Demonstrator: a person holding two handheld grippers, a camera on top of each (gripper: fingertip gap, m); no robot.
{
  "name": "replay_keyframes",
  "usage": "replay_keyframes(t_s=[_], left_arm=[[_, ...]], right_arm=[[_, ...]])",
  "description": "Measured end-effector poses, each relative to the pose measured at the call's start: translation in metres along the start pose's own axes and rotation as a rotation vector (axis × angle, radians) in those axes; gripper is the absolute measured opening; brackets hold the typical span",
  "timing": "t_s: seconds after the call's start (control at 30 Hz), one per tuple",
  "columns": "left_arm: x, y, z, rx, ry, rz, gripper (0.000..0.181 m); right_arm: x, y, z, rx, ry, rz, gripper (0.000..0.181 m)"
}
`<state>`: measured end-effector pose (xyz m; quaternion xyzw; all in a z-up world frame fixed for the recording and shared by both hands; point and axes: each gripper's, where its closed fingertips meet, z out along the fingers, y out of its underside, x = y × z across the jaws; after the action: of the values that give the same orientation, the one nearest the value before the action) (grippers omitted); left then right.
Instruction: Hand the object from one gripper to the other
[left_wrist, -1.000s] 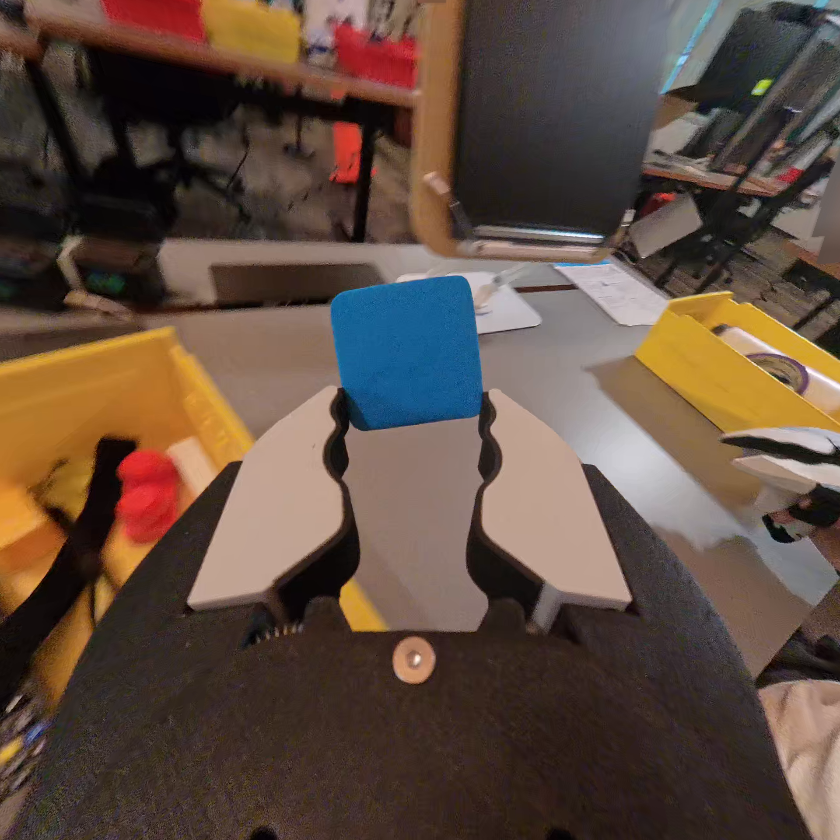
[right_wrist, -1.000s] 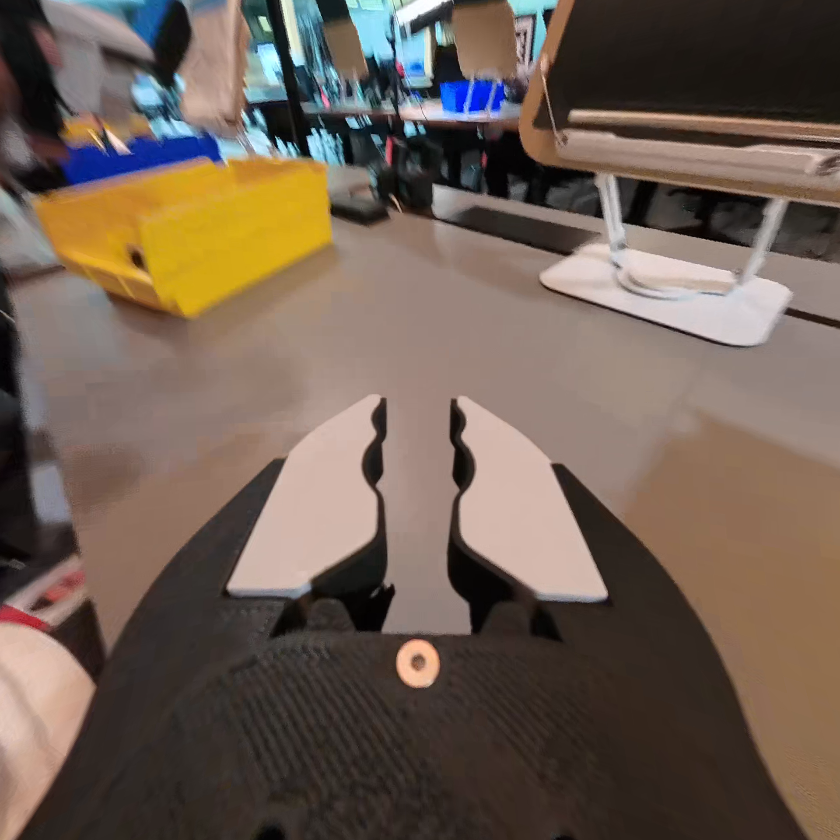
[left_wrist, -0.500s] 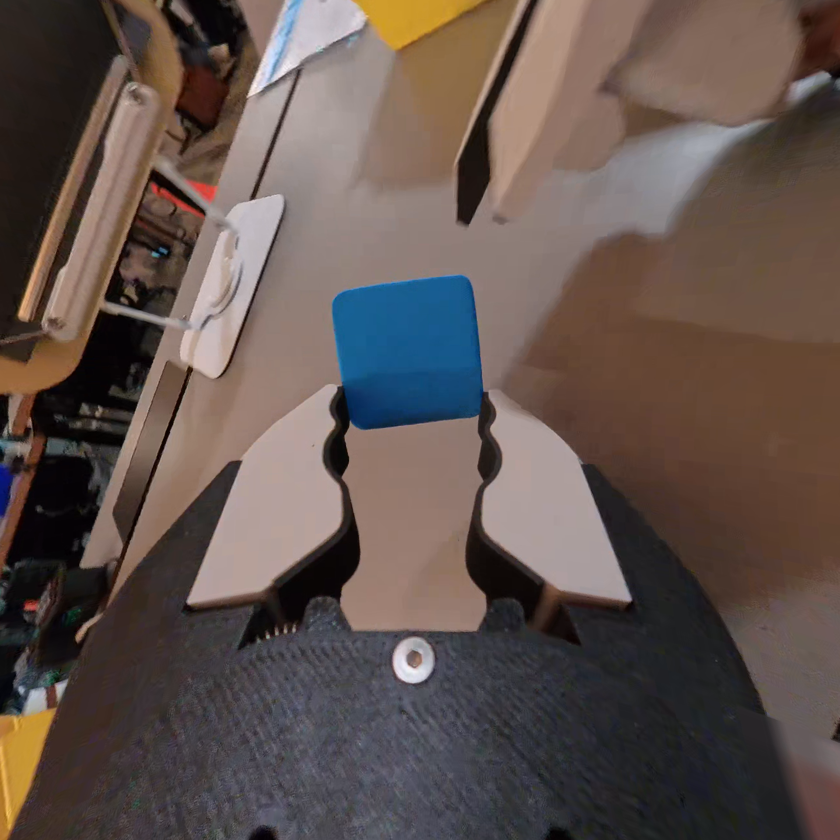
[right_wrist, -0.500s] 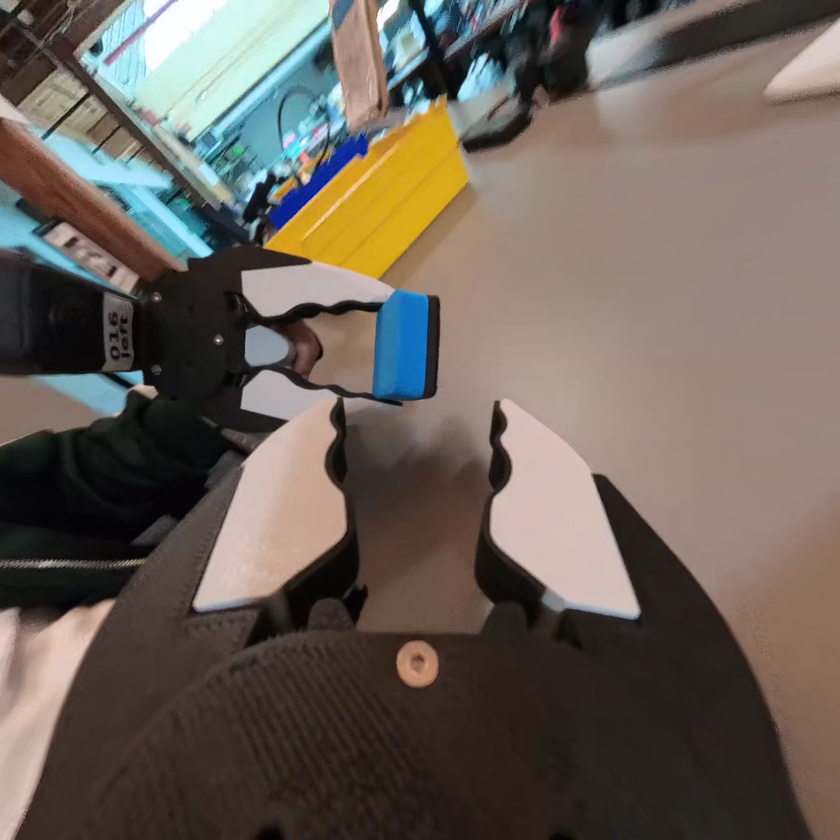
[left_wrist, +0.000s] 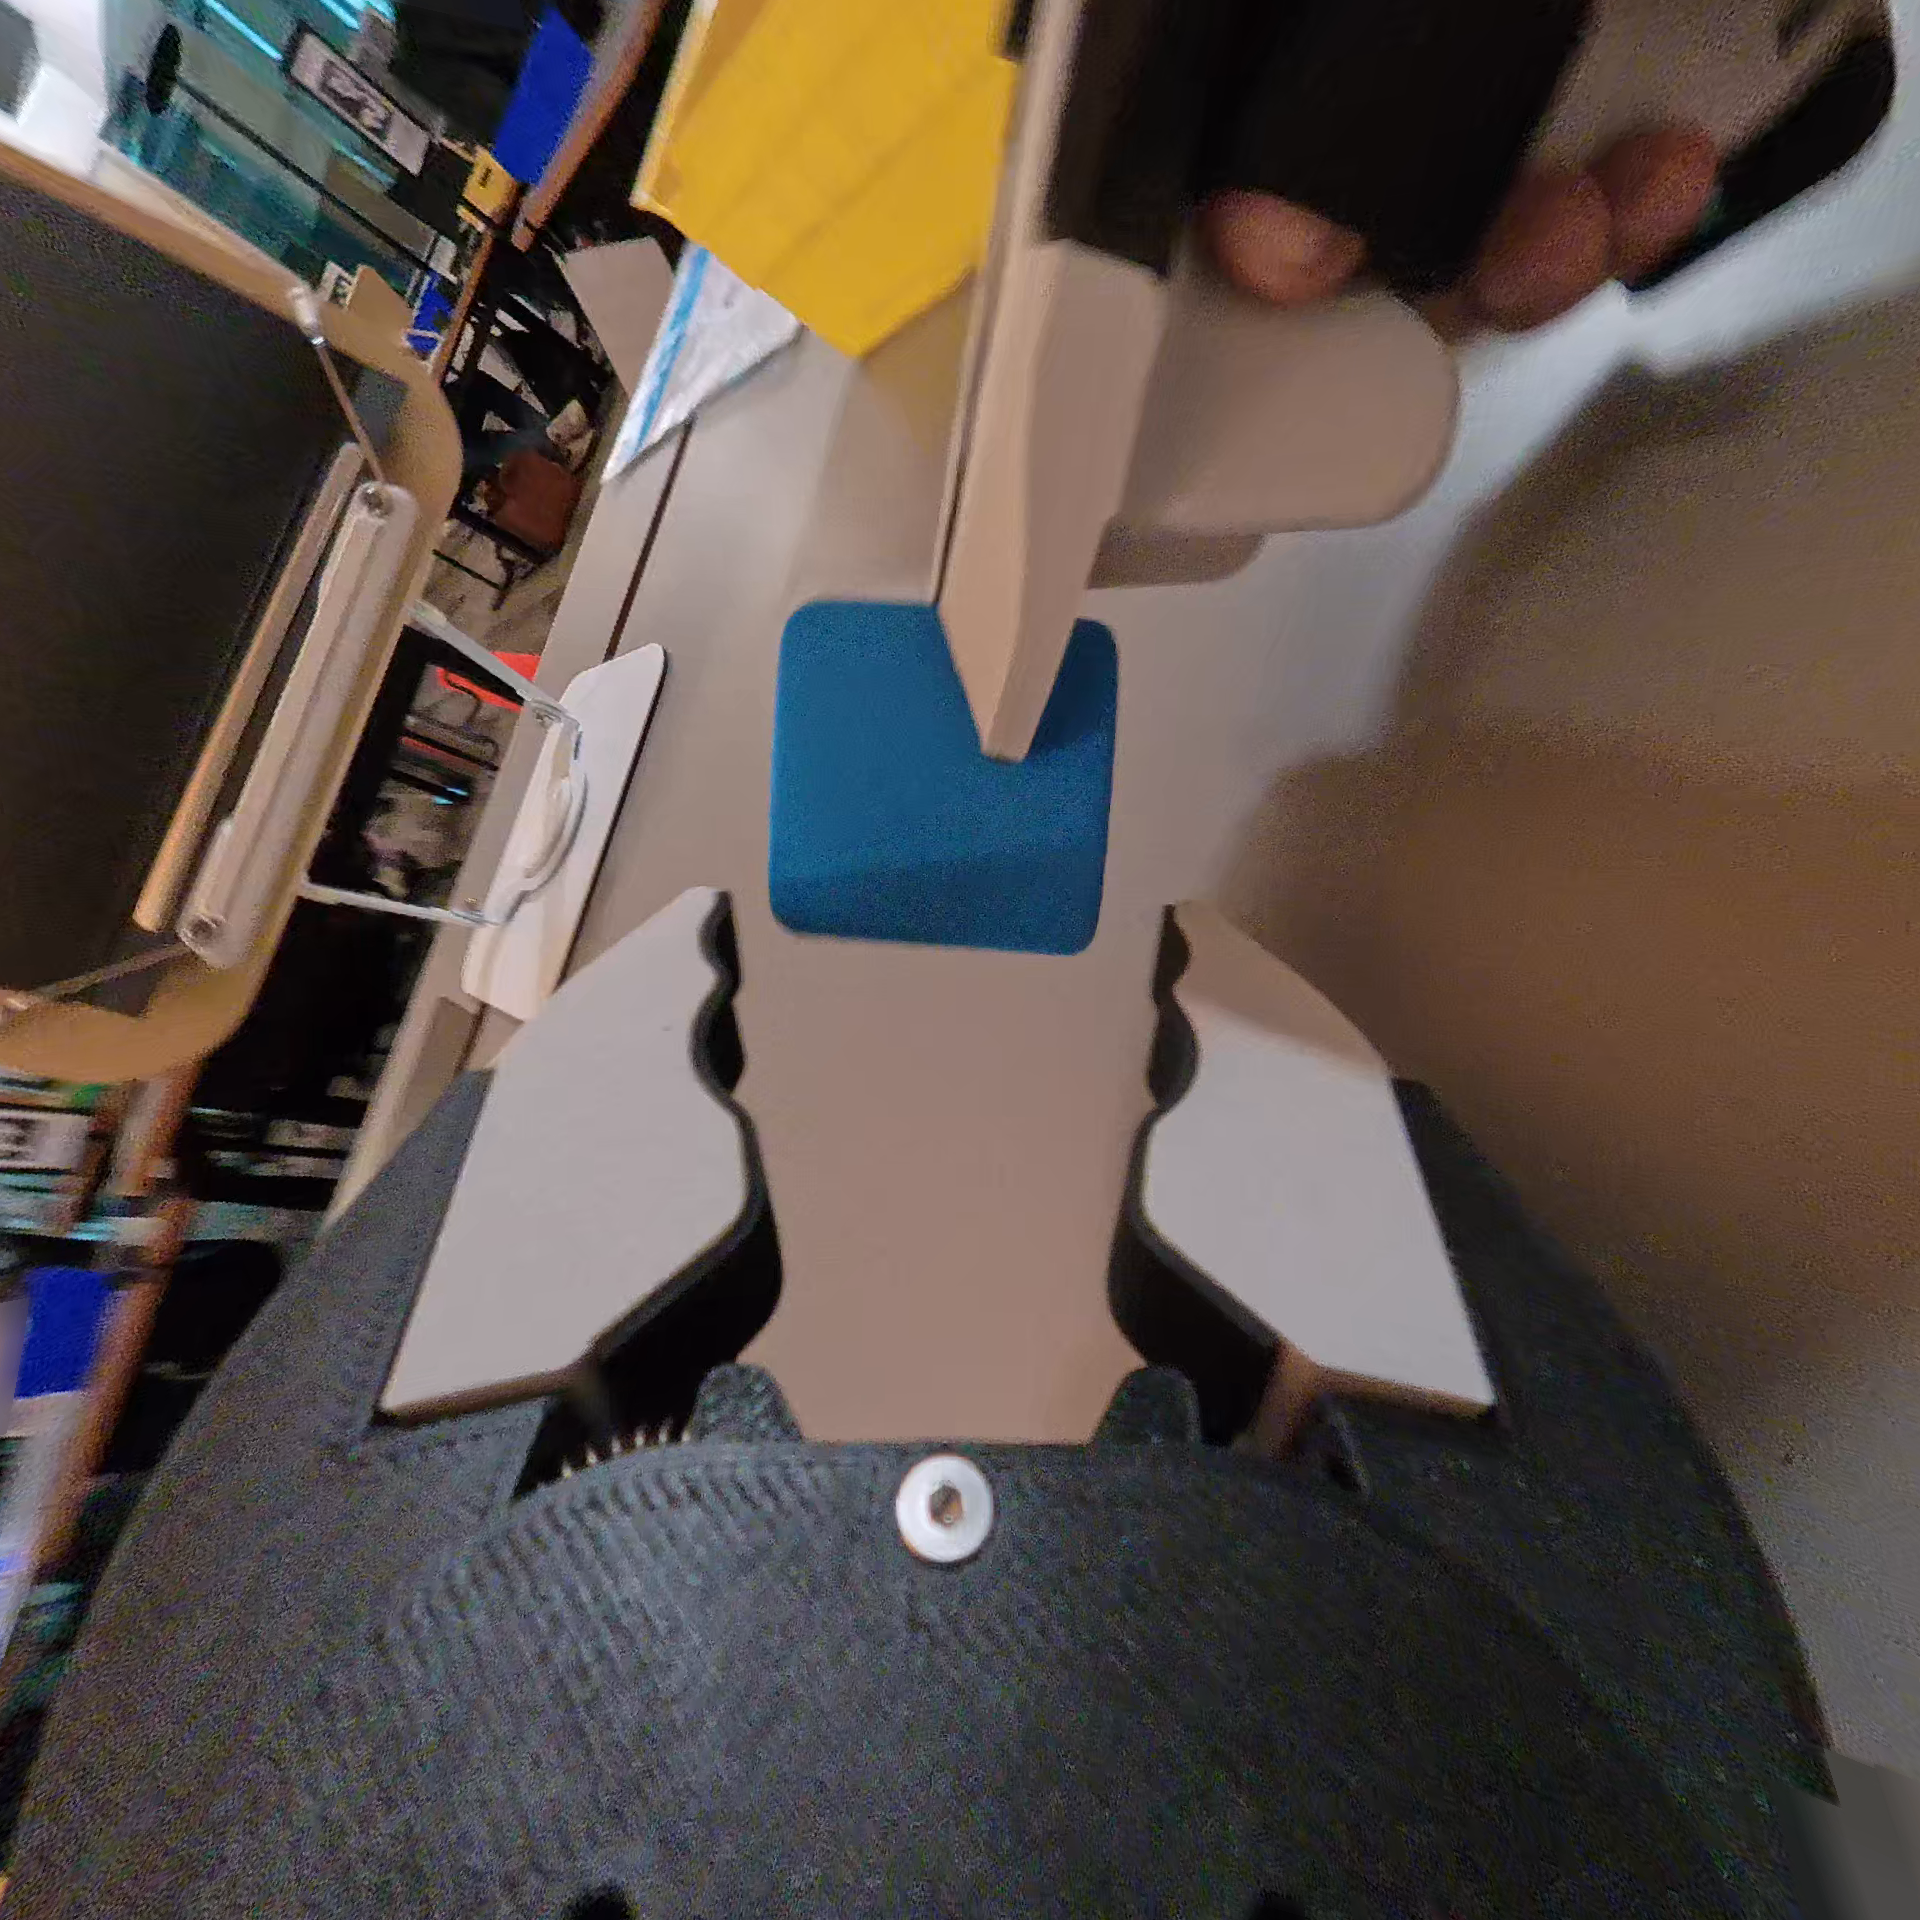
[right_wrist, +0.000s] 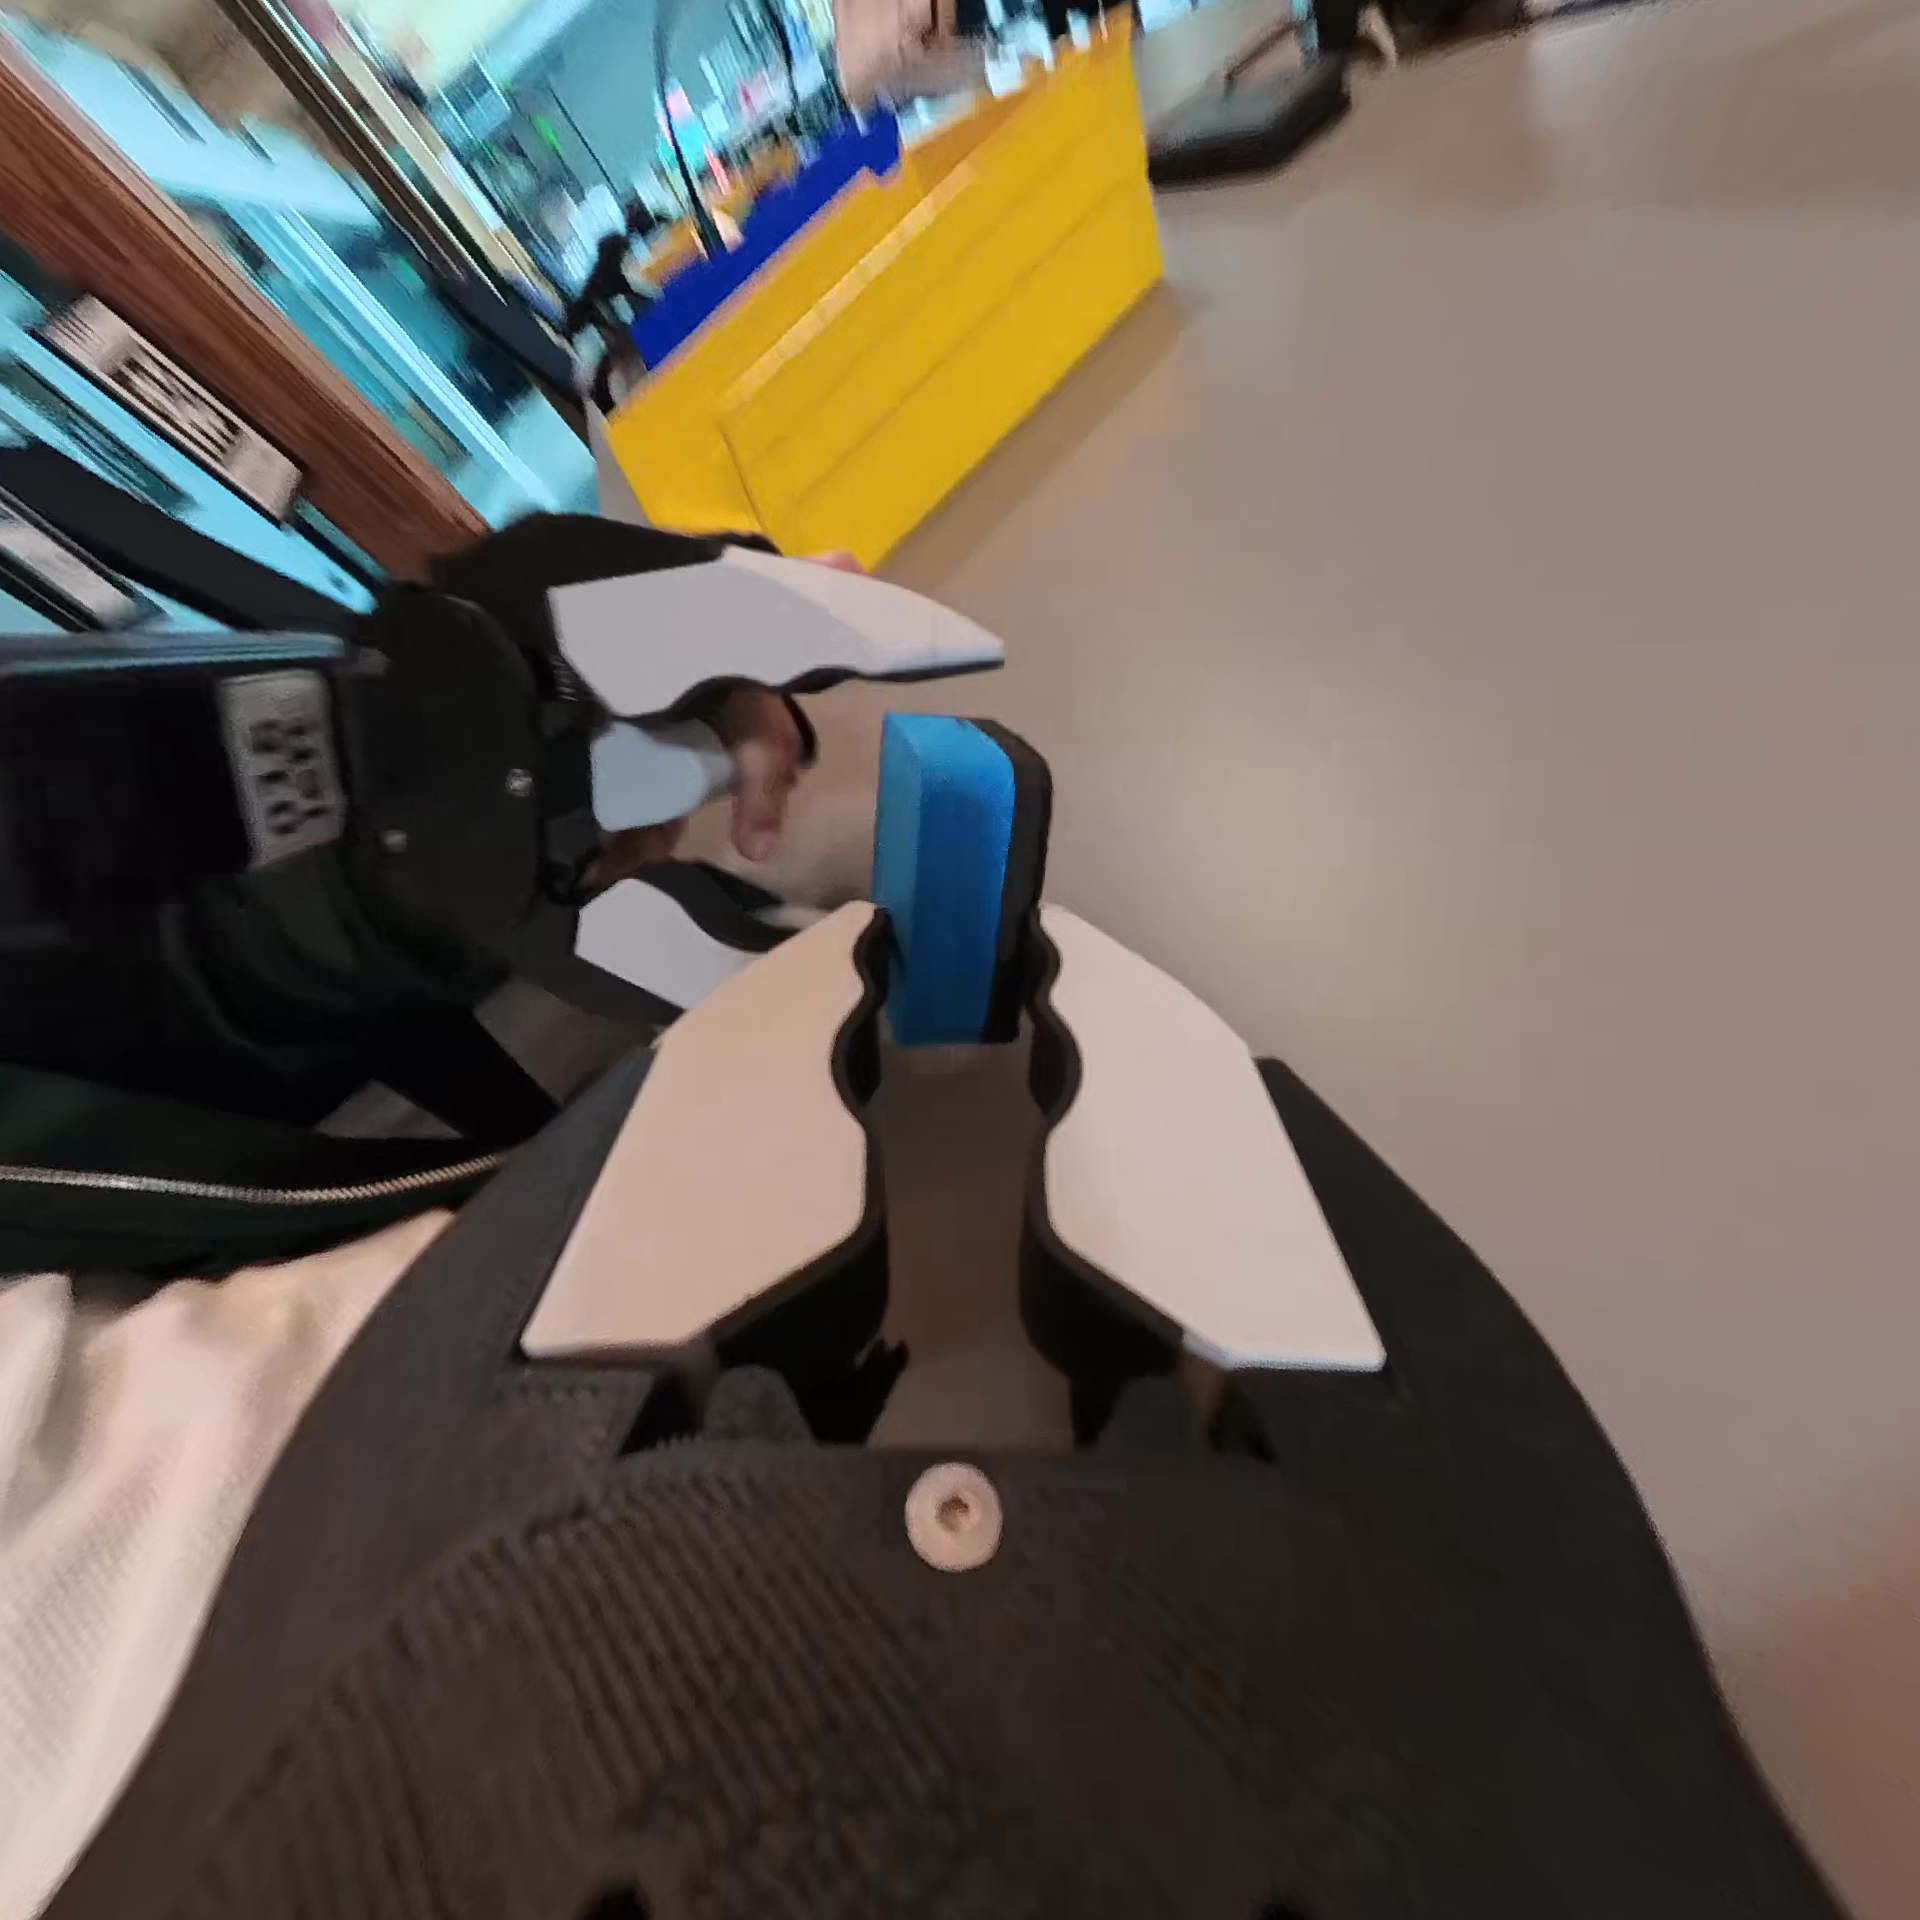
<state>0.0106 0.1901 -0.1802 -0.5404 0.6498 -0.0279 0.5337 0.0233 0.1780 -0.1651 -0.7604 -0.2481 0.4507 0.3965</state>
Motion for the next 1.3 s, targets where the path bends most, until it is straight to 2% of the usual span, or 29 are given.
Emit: replay_keyframes(t_s=[0.07,0.13,0.27,0.33,0.5,0.57,0.7,0.8,0.9,1.03,1.1,1.2,1.3], left_arm=[[-0.009,-0.005,-0.004,0.084,0.046,-0.191,0.091],[-0.011,-0.012,-0.009,0.201,0.161,-0.418,0.09],[-0.006,-0.031,-0.027,0.457,0.553,-0.87,0.069],[-0.013,-0.04,-0.038,0.578,0.666,-1.004,0.047],[-0.02,-0.041,-0.045,0.613,0.6,-0.94,0.04],[-0.02,-0.041,-0.046,0.614,0.603,-0.943,0.024],[-0.02,-0.038,-0.045,0.591,0.635,-0.993,0.023],[-0.026,-0.035,-0.045,0.597,0.67,-1.095,0.023],[-0.028,-0.029,-0.045,0.595,0.78,-1.246,0.023],[-0.022,-0.025,-0.047,0.592,1.035,-1.432,0.024],[-0.018,-0.024,-0.045,0.562,1.094,-1.477,0.024],[-0.007,-0.026,-0.046,0.498,1.152,-1.45,0.024],[-0.001,-0.032,-0.049,0.482,1.173,-1.395,0.024]], right_arm=[[-0.004,-0.015,-0.01,0.108,-0.048,0.015,0.024],[-0.005,-0.026,-0.021,0.188,-0.064,0.001,0.024],[-0.009,-0.034,-0.028,0.256,-0.081,-0.07,0.025],[-0.015,-0.034,-0.025,0.279,-0.099,-0.117,0.025],[-0.032,-0.022,-0.01,0.218,-0.141,-0.251,0.025],[-0.034,-0.018,-0.005,0.193,-0.13,-0.291,0.025],[-0.031,-0.017,-0.005,0.191,-0.091,-0.331,0.03],[-0.019,-0.024,-0.005,0.227,0.037,-0.458,0.093],[-0.023,-0.028,-0.007,0.225,0.118,-0.704,0.108],[-0.033,-0.015,-0.001,0.141,0.141,-0.957,0.101],[-0.034,-0.008,0.004,0.103,0.137,-1.007,0.094],[-0.04,-0.006,0.006,0.103,0.11,-1.029,0.083],[-0.045,-0.004,0.003,0.111,0.07,-1.014,0.063]])
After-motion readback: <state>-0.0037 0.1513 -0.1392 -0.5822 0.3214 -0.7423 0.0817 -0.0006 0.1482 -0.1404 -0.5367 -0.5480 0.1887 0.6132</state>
